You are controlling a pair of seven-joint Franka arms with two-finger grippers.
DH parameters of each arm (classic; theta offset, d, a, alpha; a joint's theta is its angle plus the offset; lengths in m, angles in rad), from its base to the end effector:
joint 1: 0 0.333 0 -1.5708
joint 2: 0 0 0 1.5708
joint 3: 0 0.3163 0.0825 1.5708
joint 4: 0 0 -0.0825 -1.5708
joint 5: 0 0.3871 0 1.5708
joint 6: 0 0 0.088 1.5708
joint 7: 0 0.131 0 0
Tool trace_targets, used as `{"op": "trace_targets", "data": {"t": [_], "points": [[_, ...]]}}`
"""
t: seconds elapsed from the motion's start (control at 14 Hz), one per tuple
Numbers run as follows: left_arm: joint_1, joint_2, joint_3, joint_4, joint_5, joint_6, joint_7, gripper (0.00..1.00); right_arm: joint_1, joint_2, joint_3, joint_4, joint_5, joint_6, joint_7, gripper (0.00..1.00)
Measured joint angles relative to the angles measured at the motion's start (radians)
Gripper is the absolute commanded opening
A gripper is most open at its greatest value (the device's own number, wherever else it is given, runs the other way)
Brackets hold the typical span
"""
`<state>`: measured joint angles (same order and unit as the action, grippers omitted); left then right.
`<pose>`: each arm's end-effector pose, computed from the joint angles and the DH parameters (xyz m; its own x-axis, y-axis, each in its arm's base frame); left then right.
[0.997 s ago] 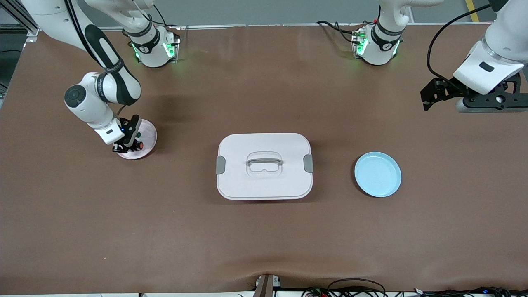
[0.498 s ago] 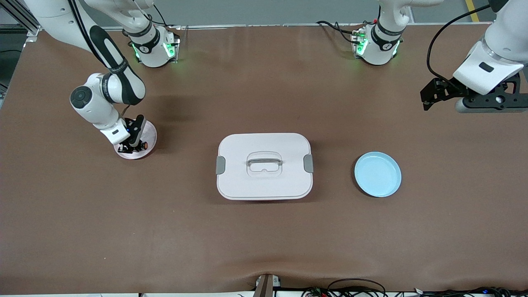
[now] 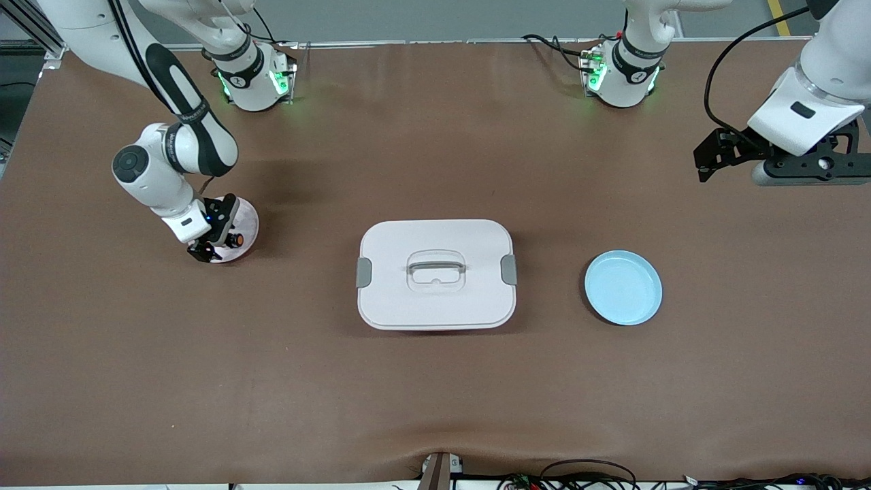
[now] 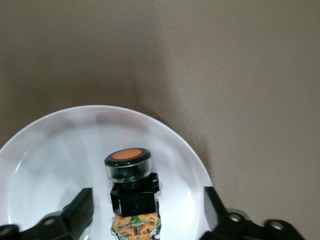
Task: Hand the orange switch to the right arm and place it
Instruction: 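Open the right gripper and lift it away from the plate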
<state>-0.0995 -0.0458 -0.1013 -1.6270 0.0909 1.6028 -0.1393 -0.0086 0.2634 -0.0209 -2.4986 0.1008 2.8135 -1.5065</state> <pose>0.5378 -0.0988 0.6026 0.9973 -0.0649 0.0343 -0.0615 -0.9939 -0.0915 0.4762 -0.0188 0.1616 0.1855 0.9820 0.0350 0.9812 -0.1870 0.0481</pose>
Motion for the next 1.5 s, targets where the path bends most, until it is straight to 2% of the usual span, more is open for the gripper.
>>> {"op": "trace_targets", "data": {"t": [0.36, 0.71, 0.93, 1.07, 1.35, 1.5], "points": [[0.000, -0.006, 0.000, 0.001, 0.000, 0.002, -0.002, 1.00, 0.000, -0.051, 0.000, 0.146, 0.001, -0.297, 0.020, 1.00], [0.000, -0.006, 0.000, 0.001, 0.000, 0.007, -0.002, 1.00, 0.020, -0.141, 0.002, 0.192, 0.000, -0.469, 0.219, 1.00], [0.000, -0.006, 0.000, 0.001, 0.000, 0.008, -0.002, 1.00, 0.025, -0.175, 0.000, 0.265, -0.001, -0.615, 0.330, 1.00], [0.001, -0.005, 0.001, 0.001, 0.000, 0.015, -0.002, 1.00, 0.023, -0.194, -0.005, 0.338, -0.013, -0.734, 0.422, 1.00], [0.001, -0.001, 0.002, 0.000, 0.000, 0.025, -0.002, 1.00, 0.023, -0.209, -0.005, 0.557, -0.141, -1.032, 0.656, 1.00], [0.001, -0.001, 0.002, 0.000, 0.000, 0.027, -0.002, 1.00, 0.027, -0.210, -0.002, 0.637, -0.151, -1.150, 0.779, 1.00]]}}
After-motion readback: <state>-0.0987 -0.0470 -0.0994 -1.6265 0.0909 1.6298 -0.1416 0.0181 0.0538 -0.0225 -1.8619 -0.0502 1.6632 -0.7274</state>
